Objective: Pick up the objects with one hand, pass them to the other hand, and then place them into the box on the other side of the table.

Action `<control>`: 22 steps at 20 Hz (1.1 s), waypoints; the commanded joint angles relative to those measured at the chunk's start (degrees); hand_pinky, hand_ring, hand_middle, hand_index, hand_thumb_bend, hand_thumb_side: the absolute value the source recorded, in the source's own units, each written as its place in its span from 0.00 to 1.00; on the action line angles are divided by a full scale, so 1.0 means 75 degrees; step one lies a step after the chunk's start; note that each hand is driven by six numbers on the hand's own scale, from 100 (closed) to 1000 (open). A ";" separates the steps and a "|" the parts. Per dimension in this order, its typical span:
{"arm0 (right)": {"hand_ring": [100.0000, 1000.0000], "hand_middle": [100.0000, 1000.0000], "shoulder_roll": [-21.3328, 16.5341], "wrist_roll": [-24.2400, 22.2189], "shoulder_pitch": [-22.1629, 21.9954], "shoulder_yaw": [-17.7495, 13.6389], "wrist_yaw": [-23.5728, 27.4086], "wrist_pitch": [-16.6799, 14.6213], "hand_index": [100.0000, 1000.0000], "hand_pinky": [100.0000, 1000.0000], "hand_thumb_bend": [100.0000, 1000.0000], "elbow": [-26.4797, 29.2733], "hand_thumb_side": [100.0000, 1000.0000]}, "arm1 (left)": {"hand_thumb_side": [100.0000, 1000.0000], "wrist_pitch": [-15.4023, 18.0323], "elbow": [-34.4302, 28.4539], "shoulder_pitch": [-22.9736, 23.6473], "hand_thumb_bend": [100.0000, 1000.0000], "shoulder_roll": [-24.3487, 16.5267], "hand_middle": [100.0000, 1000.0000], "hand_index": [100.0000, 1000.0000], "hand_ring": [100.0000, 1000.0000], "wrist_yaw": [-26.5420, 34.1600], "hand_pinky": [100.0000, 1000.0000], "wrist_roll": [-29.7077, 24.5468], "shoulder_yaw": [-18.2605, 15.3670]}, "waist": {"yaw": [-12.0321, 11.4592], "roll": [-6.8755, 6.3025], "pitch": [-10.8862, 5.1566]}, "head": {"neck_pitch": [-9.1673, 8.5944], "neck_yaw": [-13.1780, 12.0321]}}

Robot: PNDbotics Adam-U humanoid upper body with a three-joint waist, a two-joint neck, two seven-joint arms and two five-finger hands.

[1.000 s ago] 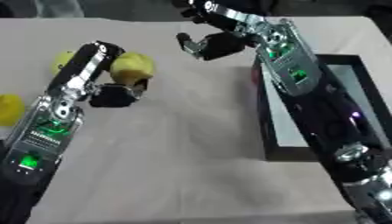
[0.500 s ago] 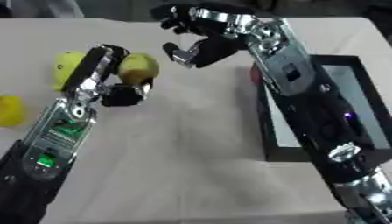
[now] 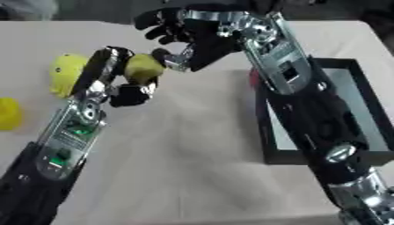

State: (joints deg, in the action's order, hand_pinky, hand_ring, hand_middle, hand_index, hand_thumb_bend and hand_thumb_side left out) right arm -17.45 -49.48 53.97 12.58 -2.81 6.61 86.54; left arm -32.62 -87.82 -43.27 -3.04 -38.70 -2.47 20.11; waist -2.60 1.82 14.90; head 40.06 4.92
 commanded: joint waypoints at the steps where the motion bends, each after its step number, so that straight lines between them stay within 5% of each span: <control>1: 1.00 1.00 -0.0016 0.0060 0.0178 -0.0083 -0.0282 -0.0203 1.00 1.00 0.00 0.0156 0.14 | 0.00 0.0034 -0.0196 -0.0197 0.11 0.0067 0.29 0.42 0.42 0.0041 0.69 0.0086 -0.0075 | -0.0014 0.0090 -0.0214 | -0.0088 0.0046; 8: 1.00 1.00 -0.0004 0.0645 0.0138 -0.0109 -0.1222 -0.0925 1.00 1.00 0.00 0.0080 0.13 | 0.00 0.0016 -0.0530 -0.0188 0.10 0.0063 0.28 0.42 0.42 0.0095 0.68 0.0063 -0.0028 | -0.0025 0.0094 -0.0203 | -0.0109 0.0081; 22: 1.00 1.00 0.0057 0.0682 0.0103 -0.0063 -0.1539 -0.1156 1.00 1.00 0.00 -0.0071 0.12 | 0.00 -0.0108 -0.0707 -0.0254 0.11 0.0135 0.26 0.42 0.41 0.0273 0.68 0.0299 -0.0044 | -0.0037 0.0100 -0.0188 | -0.0175 0.0101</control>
State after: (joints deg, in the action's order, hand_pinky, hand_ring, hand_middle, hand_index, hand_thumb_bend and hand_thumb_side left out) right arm -16.75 -44.33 53.92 12.42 -13.93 -1.72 85.70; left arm -33.53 -91.49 -43.84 -2.50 -37.02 -0.61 19.99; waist -2.84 1.82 14.91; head 39.60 5.63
